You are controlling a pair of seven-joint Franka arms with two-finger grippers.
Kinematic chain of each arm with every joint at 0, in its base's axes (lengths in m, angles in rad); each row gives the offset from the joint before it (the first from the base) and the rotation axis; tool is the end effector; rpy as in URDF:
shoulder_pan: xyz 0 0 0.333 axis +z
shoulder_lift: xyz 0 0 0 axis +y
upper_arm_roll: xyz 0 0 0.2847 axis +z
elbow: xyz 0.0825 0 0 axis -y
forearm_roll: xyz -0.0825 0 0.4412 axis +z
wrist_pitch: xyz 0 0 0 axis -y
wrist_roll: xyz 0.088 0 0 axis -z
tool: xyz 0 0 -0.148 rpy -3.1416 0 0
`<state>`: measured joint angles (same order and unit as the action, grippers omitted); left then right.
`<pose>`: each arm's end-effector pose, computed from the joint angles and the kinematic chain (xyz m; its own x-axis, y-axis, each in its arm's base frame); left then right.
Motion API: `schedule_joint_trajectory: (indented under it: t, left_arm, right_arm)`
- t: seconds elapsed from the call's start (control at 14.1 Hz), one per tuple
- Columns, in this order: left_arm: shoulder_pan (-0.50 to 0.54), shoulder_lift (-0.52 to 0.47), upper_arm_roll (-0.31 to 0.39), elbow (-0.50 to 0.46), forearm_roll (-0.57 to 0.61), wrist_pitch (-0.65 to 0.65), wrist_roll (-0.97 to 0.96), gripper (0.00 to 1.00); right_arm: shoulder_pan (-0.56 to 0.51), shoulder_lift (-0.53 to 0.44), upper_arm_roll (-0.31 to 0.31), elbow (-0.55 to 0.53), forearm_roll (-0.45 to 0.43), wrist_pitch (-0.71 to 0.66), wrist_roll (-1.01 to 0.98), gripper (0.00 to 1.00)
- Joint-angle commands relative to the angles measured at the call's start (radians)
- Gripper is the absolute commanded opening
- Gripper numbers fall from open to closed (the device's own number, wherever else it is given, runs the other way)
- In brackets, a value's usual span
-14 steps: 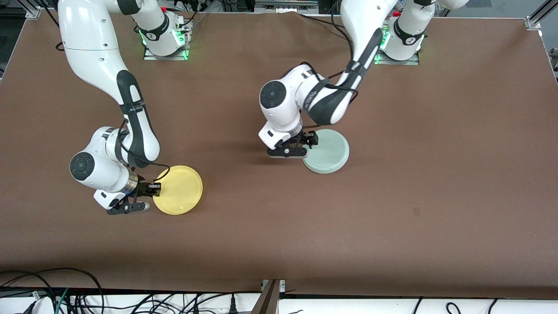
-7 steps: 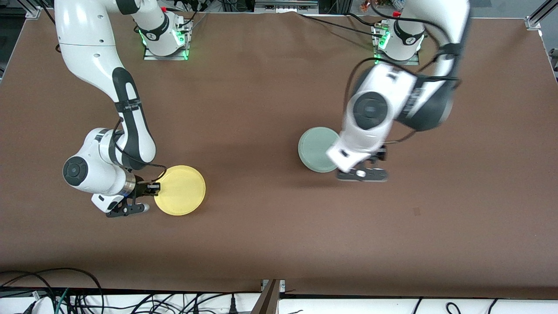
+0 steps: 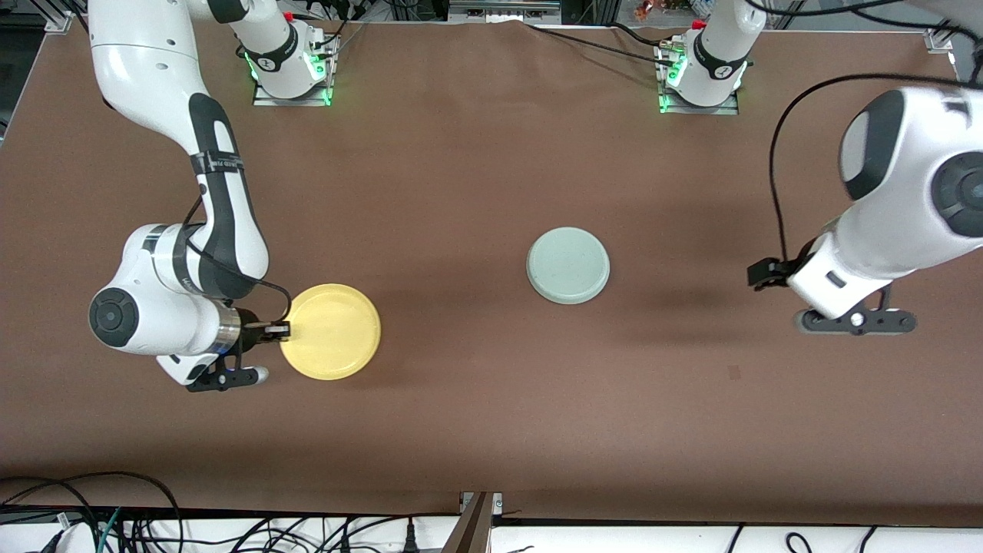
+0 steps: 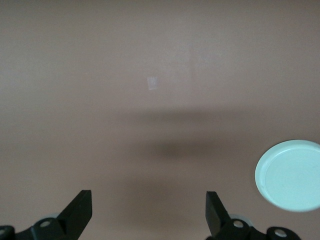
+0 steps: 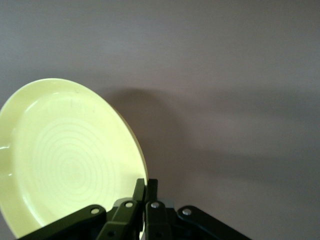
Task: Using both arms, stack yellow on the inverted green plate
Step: 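Carry the yellow plate with the right gripper over the green plate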
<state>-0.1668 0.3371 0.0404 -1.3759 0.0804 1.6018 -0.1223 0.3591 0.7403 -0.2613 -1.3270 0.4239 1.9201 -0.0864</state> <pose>0.6871 -0.0786 0.4375 0.9951 -0.0073 -0.0987 -0.0178 -0.9942 -0.1056 0.7384 0.1457 0.2060 0.9905 0.0806 -0.1118 0.0556 -0.9759 -0.2110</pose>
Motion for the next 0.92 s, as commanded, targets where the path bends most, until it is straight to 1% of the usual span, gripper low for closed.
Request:
schedule_joint_trajectory:
  t: [0.0, 0.14, 0.21, 0.28, 0.35, 0.5, 0.57, 0.64, 0.71, 0.85]
  left_arm:
    - [0.006, -0.176, -0.011, -0.144, -0.022, -0.037, 0.097, 1.0]
    - [0.038, -0.272, -0.014, -0.221, -0.022, -0.089, 0.141, 1.0]
    - [0.038, -0.311, -0.016, -0.256, -0.022, -0.1, 0.142, 1.0]
    - [0.038, -0.326, -0.017, -0.264, -0.021, -0.109, 0.153, 1.0]
    - [0.042, -0.325, -0.016, -0.258, -0.024, -0.111, 0.173, 1.0]
    - [0.111, -0.323, -0.022, -0.258, -0.028, -0.08, 0.173, 1.0]
    - [0.133, -0.323, -0.046, -0.258, -0.013, -0.071, 0.162, 1.0]
    - [0.16, -0.325, -0.053, -0.256, -0.013, -0.056, 0.159, 1.0]
    - [0.167, -0.326, -0.053, -0.255, -0.021, -0.039, 0.158, 1.0]
    - [0.168, -0.326, -0.051, -0.252, -0.018, -0.023, 0.161, 1.0]
  right_arm:
    - [0.035, -0.009, 0.085, 0.011, 0.064, -0.013, 0.178, 0.0]
    - [0.102, -0.009, 0.151, 0.009, 0.072, 0.023, 0.35, 0.0]
    - [0.156, -0.009, 0.157, 0.009, 0.075, 0.072, 0.425, 0.0]
    - [0.211, -0.007, 0.157, 0.003, 0.075, 0.124, 0.485, 0.0]
    - [0.266, -0.002, 0.157, -0.006, 0.075, 0.172, 0.532, 0.0]
    - [0.377, 0.002, 0.158, -0.041, 0.075, 0.299, 0.652, 0.0]
    - [0.43, 0.005, 0.158, -0.064, 0.075, 0.365, 0.706, 0.0]
    - [0.473, 0.007, 0.157, -0.087, 0.073, 0.413, 0.735, 0.0]
    - [0.51, 0.007, 0.157, -0.113, 0.072, 0.46, 0.755, 0.0]
    - [0.55, 0.007, 0.157, -0.161, 0.072, 0.531, 0.772, 0.0]
